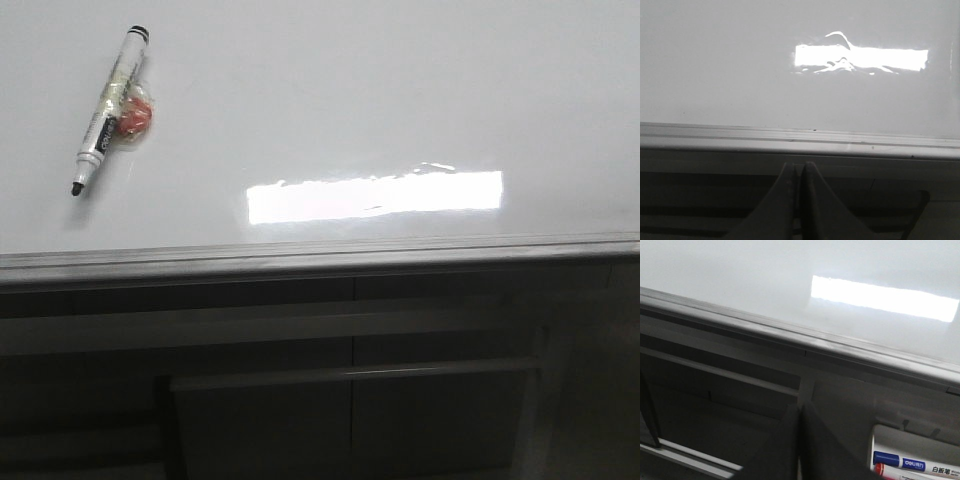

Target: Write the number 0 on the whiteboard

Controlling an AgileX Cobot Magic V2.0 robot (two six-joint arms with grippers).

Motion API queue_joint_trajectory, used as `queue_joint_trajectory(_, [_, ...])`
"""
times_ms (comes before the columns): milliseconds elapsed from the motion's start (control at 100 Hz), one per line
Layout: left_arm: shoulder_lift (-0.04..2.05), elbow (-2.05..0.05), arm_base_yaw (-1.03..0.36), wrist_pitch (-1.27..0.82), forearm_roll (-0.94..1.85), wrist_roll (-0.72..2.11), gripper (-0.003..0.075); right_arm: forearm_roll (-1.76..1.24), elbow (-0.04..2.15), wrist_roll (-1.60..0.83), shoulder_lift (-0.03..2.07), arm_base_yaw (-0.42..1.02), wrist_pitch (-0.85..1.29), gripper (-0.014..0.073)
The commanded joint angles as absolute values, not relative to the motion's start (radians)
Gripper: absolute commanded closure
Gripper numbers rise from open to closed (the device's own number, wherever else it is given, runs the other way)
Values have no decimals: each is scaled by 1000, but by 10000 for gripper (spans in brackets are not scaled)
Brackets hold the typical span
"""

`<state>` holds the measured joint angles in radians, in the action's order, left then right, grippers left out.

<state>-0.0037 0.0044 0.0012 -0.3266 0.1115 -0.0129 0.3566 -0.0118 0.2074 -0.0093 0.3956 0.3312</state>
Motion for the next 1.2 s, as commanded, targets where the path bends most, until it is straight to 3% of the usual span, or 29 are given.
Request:
queue_joint_trajectory(0, [-32,37,3,-273,110,-13,740,366,-25,200,-29,389,306,662])
queue_joint_trajectory(980, [-32,37,3,-273,110,-13,740,380,-25,200,-29,389,299,662])
queue_joint_trajectory(1190, [-32,37,3,-263,110,-13,740,365,-25,200,-29,389,104,662])
